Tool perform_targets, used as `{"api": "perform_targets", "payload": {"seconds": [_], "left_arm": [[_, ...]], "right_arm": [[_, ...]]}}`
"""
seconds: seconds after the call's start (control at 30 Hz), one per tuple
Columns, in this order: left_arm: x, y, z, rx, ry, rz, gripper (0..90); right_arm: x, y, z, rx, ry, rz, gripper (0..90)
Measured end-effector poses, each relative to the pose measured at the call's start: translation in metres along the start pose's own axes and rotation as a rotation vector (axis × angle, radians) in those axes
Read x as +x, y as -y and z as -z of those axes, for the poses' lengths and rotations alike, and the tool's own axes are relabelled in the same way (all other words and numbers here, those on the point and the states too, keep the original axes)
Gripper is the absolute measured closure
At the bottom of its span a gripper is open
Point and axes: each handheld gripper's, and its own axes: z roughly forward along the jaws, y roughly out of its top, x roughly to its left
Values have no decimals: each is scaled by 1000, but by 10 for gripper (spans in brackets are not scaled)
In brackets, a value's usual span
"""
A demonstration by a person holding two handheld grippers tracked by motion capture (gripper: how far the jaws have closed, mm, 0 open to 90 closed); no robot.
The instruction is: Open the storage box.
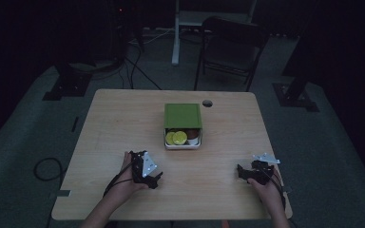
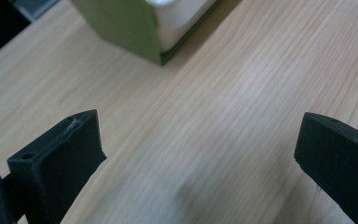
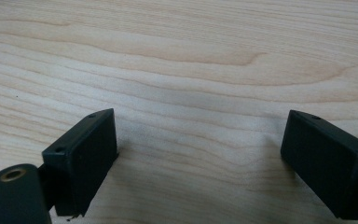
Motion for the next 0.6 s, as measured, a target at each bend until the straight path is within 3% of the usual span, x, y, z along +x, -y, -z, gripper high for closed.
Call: {"api": "perform_targets", "payload": {"seconds": [0.6], "left_arm": [[-15,-27,-20,-63,0,-148,14]], "right_arm": [[0,0,0,1,0,-1,102]]}}
